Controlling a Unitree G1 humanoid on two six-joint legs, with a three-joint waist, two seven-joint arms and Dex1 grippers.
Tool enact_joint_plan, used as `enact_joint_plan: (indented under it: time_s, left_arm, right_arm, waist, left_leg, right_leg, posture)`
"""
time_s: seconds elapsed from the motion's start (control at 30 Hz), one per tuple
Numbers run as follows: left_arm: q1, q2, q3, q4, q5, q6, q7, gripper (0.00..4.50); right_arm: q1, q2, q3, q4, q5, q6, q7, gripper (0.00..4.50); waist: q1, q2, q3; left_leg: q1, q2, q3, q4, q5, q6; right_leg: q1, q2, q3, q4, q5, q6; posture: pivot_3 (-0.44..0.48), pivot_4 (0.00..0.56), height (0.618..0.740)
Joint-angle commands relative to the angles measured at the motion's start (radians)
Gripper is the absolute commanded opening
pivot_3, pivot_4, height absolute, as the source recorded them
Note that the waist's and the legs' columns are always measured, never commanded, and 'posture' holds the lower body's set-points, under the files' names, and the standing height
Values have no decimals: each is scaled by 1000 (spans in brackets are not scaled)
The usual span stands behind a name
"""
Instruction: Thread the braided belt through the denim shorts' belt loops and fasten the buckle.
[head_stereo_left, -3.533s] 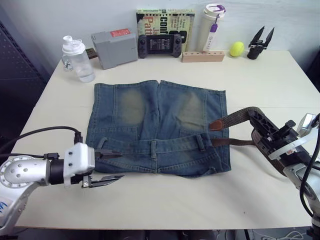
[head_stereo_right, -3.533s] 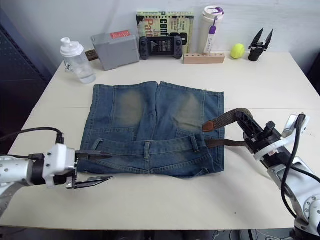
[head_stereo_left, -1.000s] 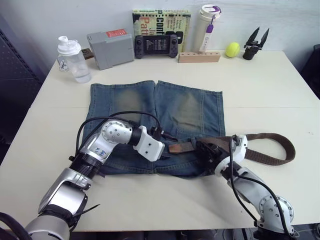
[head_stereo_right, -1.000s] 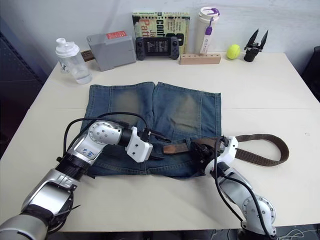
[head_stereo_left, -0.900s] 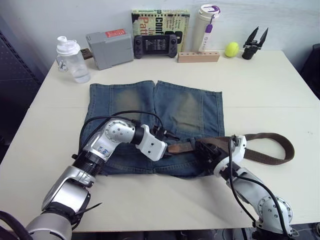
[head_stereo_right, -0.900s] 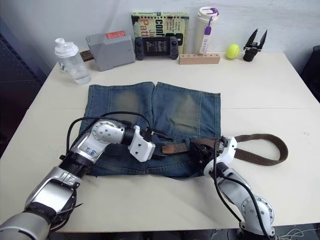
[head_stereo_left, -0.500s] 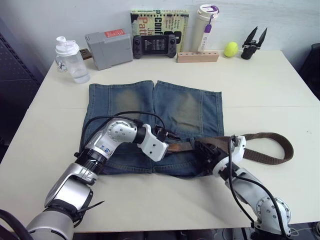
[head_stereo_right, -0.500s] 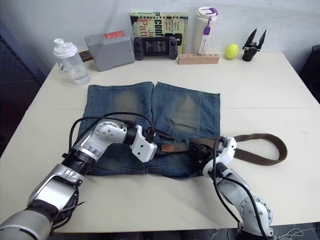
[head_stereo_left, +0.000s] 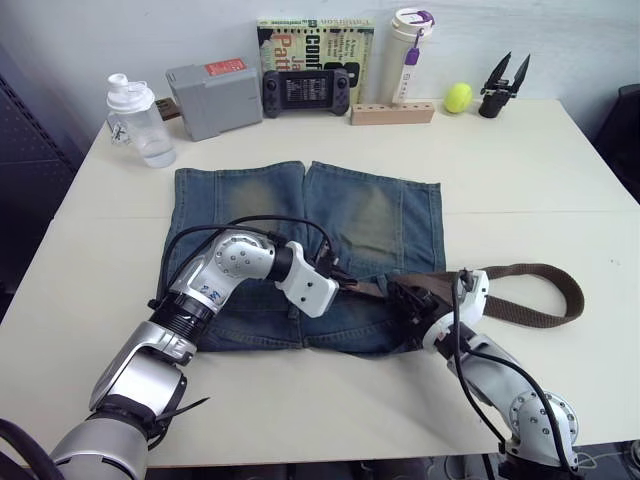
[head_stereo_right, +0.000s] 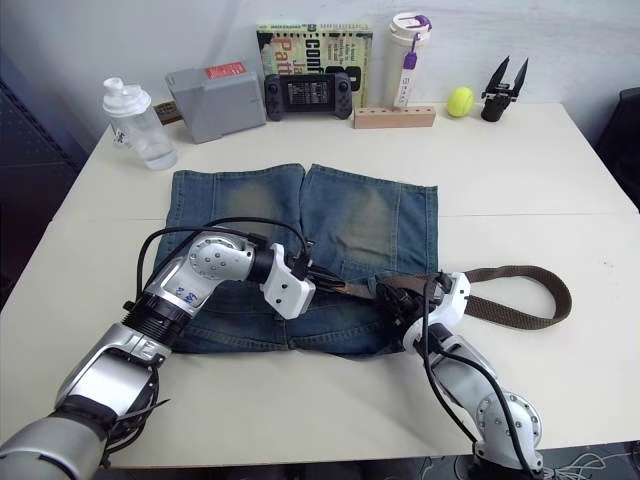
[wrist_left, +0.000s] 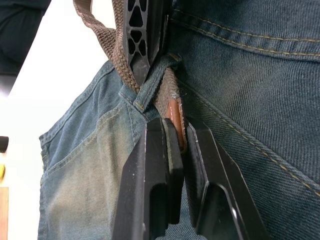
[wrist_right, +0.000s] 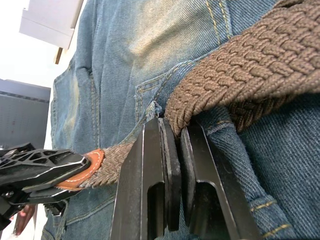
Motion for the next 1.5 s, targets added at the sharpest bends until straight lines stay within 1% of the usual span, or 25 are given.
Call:
enact_joint_plan:
  time_s: [0.03,0.13,0.17,0.23,0.3,0.33,0.4,0.43,0.47,0.53,0.6,0.73,0.8,0.9,0.97,1.03,1.07,1.1,1.17,1.2,1.23,1.27,1.3,1.33,1.5]
  left_arm:
    - [-9,13,7,-57,9,3,14,0]
    - [0,13,12,-79,5,15,22,0]
    - [2,13,13,-85,4,18,26,0]
    - [7,12,14,-90,4,23,33,0]
    - [9,11,15,-93,5,29,44,0]
    - [10,11,16,-94,6,31,49,0]
    - [16,10,21,-99,3,41,57,0]
    - [18,9,21,-101,2,44,60,0]
    - [20,10,21,-102,-1,49,60,0]
    - [24,12,19,-107,-2,53,61,0]
    - [27,11,18,-110,-6,60,59,0]
    - [29,4,15,-116,-3,75,64,0]
    - [32,2,14,-121,-2,80,65,0]
    - [38,-5,13,-139,-11,98,65,0]
    - [37,-6,13,-146,-13,106,64,0]
    - [36,-5,15,-150,-12,110,64,0]
    - [36,-5,17,-152,-12,111,64,0]
    - [36,-4,18,-154,-13,114,64,0]
    - [38,-2,22,-162,-13,122,64,0]
    - [39,-1,23,-164,-13,125,65,0]
    - [39,-1,23,-167,-11,124,66,0]
    - [39,-1,23,-169,-11,125,67,0]
    - [39,-1,22,-172,-10,125,67,0]
    - [39,0,22,-177,-6,121,70,0]
    - [40,5,15,-202,10,108,78,0]
  right_arm:
    - [21,-24,-47,-52,105,-21,-19,1567]
    - [39,-106,-101,-110,192,-20,20,3009]
    - [47,-150,-120,-131,216,-11,39,3240]
    - [68,-255,-151,-174,229,18,98,4102]
    - [95,-350,-157,-210,208,47,167,4102]
    - [118,-409,-157,-246,156,69,235,4102]
    - [185,-554,-144,-354,-73,47,428,4102]
    - [207,-600,-134,-386,-162,27,491,4102]
    - [244,-678,-89,-411,-295,-2,551,4102]
    - [322,-833,27,-422,-615,-139,656,4102]
    - [373,-898,82,-400,-825,-268,729,4102]
    - [396,-963,165,-305,-1172,-506,782,4102]
    - [374,-949,205,-250,-1292,-579,775,4102]
    - [281,-902,346,-165,-1510,-643,733,4102]
    - [255,-883,400,-116,-1623,-668,715,4102]
    - [231,-843,418,-79,-1688,-678,681,3606]
    - [222,-824,420,-69,-1702,-684,672,3123]
    - [218,-811,419,-64,-1708,-686,667,3025]
    - [228,-787,415,-54,-1734,-698,656,1869]
    - [233,-776,411,-50,-1743,-705,651,1678]
    - [243,-767,402,-42,-1748,-701,650,1302]
    - [253,-759,386,-29,-1747,-693,646,541]
    - [259,-753,373,-20,-1748,-688,645,422]
    - [272,-752,340,5,-1746,-675,643,46]
    - [306,-785,184,129,-1770,-674,631,14]
  waist:
    - [1,0,0]
    - [6,1,0]
    - [10,1,0]
    - [20,1,1]
    - [24,2,1]
    - [25,2,1]
    - [26,2,1]
    - [29,5,2]
    - [31,6,2]
    - [30,-1,1]
    - [29,-2,2]
    - [29,-2,2]
    - [30,-2,2]
    - [29,-2,2]
    - [27,-3,2]
    - [26,-2,2]
    - [26,-3,2]
    - [25,-5,0]
    - [25,-5,0]
    - [25,-5,0]
    - [26,-5,0]
    - [26,-5,0]
    - [28,-5,0]
    - [29,-5,0]
    - [47,-5,1]
  left_leg:
    - [0,0,0,0,0,0]
    - [-1,-1,-3,1,0,0]
    - [-2,-1,-4,1,0,1]
    - [-2,-2,-6,2,0,1]
    - [-2,-2,-6,3,-1,2]
    - [-2,-1,-6,4,-1,2]
    - [-2,-1,-6,4,-1,2]
    - [-2,-1,-5,5,-1,2]
    - [-4,-2,-5,5,-1,3]
    - [-4,-2,-5,6,-2,4]
    - [-5,-1,-6,11,-3,5]
    - [-6,-2,-6,14,-3,5]
    - [-7,-2,-6,15,-3,5]
    - [-7,-2,-6,15,-3,5]
    - [-8,-1,-6,15,-3,5]
    - [-9,-2,-6,16,-3,5]
    - [-8,-1,-7,16,-3,4]
    - [-8,-1,-7,16,-3,4]
    - [-7,0,-7,16,-3,4]
    - [-6,0,-7,16,-3,4]
    - [-3,0,-8,15,-3,4]
    - [-1,0,-9,15,-3,4]
    - [0,0,-9,15,-3,4]
    - [-1,-1,-10,15,-3,4]
    - [-1,-3,-10,16,-3,4]
  right_leg:
    - [0,0,0,0,0,0]
    - [0,-1,0,0,0,0]
    - [0,-2,0,0,0,0]
    - [0,-2,0,0,0,0]
    - [0,-2,0,-1,0,1]
    - [0,-2,0,0,0,1]
    - [0,-1,0,1,0,1]
    - [0,-1,-1,1,0,1]
    - [0,-2,-1,0,0,1]
    - [0,-2,-1,-1,0,1]
    - [1,-2,-2,0,1,1]
    - [1,-2,-3,0,1,2]
    - [1,-2,-3,0,1,3]
    - [1,-2,-5,0,1,3]
    - [2,-2,-6,-1,1,3]
    - [2,-2,-7,-1,1,3]
    - [2,-2,-7,-1,1,3]
    - [2,-2,-7,-1,1,3]
    - [5,-1,-8,-1,1,2]
    - [6,-1,-8,-1,1,2]
    - [11,-1,-9,-4,1,2]
    - [14,-1,-10,-5,1,2]
    - [15,-1,-10,-5,1,2]
    - [15,-2,-10,-5,1,2]
    - [17,-4,-11,-6,2,3]
  posture:
    - [0,150,731]
    - [0,150,731]
    - [0,150,731]
    - [0,150,731]
    - [0,150,731]
    - [0,150,731]
    - [0,150,731]
    - [0,150,731]
    - [0,150,731]
    - [0,150,731]
    - [0,150,731]
    - [0,150,731]
    - [0,150,731]
    - [0,150,731]
    - [0,150,731]
    - [0,150,731]
    - [0,150,731]
    - [0,150,731]
    - [0,150,731]
    - [0,150,731]
    - [0,150,731]
    - [0,150,731]
    - [0,150,731]
    - [0,150,731]
    - [0,150,731]
